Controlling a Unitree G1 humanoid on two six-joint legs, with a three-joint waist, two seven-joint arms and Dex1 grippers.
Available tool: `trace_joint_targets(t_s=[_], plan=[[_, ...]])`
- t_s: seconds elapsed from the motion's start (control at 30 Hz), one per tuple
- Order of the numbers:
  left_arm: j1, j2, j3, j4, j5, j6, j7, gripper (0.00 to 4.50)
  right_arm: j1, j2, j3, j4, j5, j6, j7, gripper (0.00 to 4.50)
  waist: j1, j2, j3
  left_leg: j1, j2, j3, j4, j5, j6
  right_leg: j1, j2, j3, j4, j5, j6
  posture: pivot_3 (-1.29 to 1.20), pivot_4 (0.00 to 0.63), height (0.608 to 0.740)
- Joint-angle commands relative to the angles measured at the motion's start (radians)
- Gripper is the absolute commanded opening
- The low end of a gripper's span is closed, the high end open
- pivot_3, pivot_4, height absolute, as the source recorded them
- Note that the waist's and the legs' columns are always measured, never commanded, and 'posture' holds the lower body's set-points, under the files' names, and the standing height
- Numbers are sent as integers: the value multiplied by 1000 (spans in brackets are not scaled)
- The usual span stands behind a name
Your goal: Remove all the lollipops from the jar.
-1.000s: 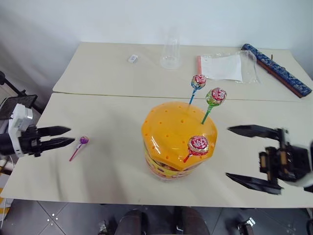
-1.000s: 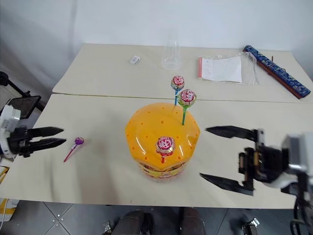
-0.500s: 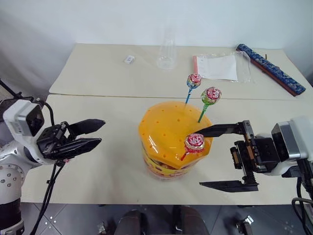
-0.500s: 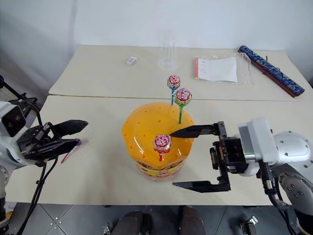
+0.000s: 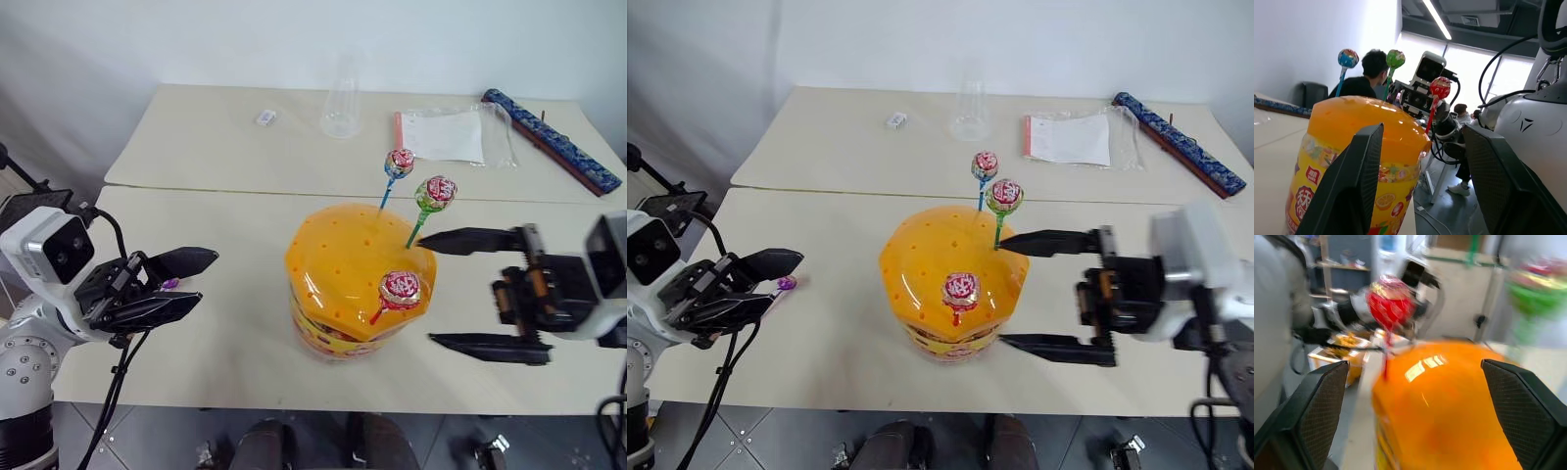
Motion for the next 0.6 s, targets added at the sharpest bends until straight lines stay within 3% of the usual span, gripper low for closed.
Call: trace_joint_targets(t_s=[0.03, 0.33, 0.47, 0.57, 0.6], plan=[[-28, -13, 13, -9, -6, -36, -5, 2702, 21, -27, -113, 65, -28, -16, 37, 4500, 2, 0, 0, 0, 0, 1, 0, 0, 0, 0, 0, 0, 0, 0, 0, 0, 150, 740], [-57, -32, -2, 20, 37, -82, -26, 2702, -160, -23, 40, 66, -21, 64, -173, 4500, -16, 1, 0, 1, 1, 1, -1, 1, -1, -2, 0, 2, 3, 0, 0, 0, 150, 740], [-44, -67, -31, 41, 167, -198, -52, 2702, -296, 8, 161, 45, 21, 141, -302, 4500, -20, 1, 0, 0, 1, 1, -1, 1, -1, -3, 0, 2, 3, 0, 0, 0, 150, 740], [-43, -84, -51, 36, 190, -224, -63, 2702, -361, 38, 215, 52, -7, 140, -319, 4500, -18, 1, 0, -1, 1, 1, -1, 1, -1, -3, 0, 1, 2, 0, 0, 0, 150, 740], [-46, -89, -52, 33, 187, -225, -58, 2763, -373, 43, 224, 56, -16, 140, -325, 4315, -17, 1, 0, -1, 1, 1, -1, 0, -1, -3, 0, 0, 2, 0, 0, 0, 150, 740]])
